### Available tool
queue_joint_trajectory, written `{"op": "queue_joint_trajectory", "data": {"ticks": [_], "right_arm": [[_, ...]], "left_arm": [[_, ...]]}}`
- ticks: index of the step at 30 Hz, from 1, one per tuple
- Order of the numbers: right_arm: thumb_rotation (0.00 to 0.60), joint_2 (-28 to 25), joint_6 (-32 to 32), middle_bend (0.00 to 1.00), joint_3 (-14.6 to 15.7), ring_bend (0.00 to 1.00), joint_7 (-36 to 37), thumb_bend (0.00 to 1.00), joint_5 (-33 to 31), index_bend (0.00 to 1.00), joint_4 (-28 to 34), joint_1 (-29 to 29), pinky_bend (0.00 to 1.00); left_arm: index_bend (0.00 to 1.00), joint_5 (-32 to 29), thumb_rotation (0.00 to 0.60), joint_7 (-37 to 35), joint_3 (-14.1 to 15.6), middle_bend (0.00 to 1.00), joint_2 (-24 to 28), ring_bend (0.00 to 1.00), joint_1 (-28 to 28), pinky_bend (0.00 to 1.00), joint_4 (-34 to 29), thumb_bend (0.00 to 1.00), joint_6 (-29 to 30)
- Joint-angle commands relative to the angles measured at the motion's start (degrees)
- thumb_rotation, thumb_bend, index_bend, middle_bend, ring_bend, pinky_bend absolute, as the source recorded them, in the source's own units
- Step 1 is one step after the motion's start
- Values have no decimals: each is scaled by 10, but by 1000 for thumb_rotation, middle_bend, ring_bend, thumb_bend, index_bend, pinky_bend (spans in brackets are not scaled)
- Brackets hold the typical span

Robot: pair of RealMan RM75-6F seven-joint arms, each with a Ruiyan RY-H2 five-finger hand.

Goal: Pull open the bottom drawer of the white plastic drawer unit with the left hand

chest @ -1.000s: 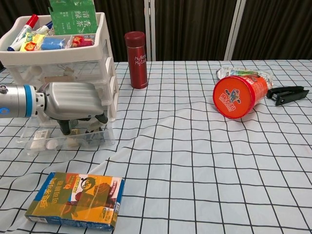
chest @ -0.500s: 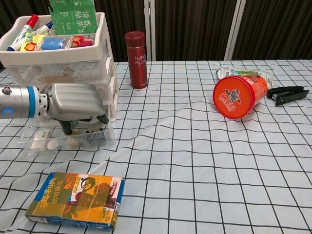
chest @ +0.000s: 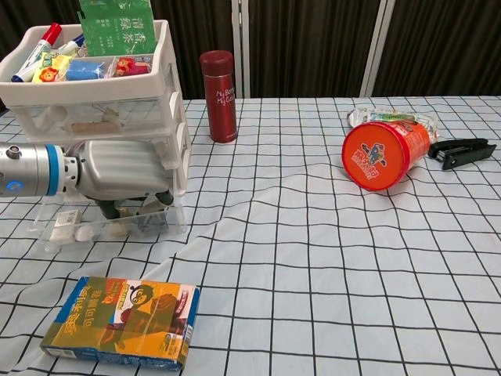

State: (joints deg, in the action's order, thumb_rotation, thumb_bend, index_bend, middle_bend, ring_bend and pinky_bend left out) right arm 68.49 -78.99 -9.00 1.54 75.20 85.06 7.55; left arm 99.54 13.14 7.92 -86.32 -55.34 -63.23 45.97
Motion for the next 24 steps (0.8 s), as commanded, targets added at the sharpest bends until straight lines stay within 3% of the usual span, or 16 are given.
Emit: {"op": "queue_joint_trajectory", "data": {"ticks": [1,9,24], "right_arm": [[600,0,-1,0,0,0,0,30,0,8,0,0,0],[600,-1,-1,0,1,0,2,30,3,8,2,0,0],[600,-4,-4,0,3,0,3,30,9,8,6,-2,0]], "left_arm": [[587,0,600,1,1,1000,-1,971,0,881,0,379,-1],[593,-2,600,6,1,1000,5,971,3,881,-7,512,0],[601,-5,600,23,-2,1000,20,971,12,881,-27,524,11]]}}
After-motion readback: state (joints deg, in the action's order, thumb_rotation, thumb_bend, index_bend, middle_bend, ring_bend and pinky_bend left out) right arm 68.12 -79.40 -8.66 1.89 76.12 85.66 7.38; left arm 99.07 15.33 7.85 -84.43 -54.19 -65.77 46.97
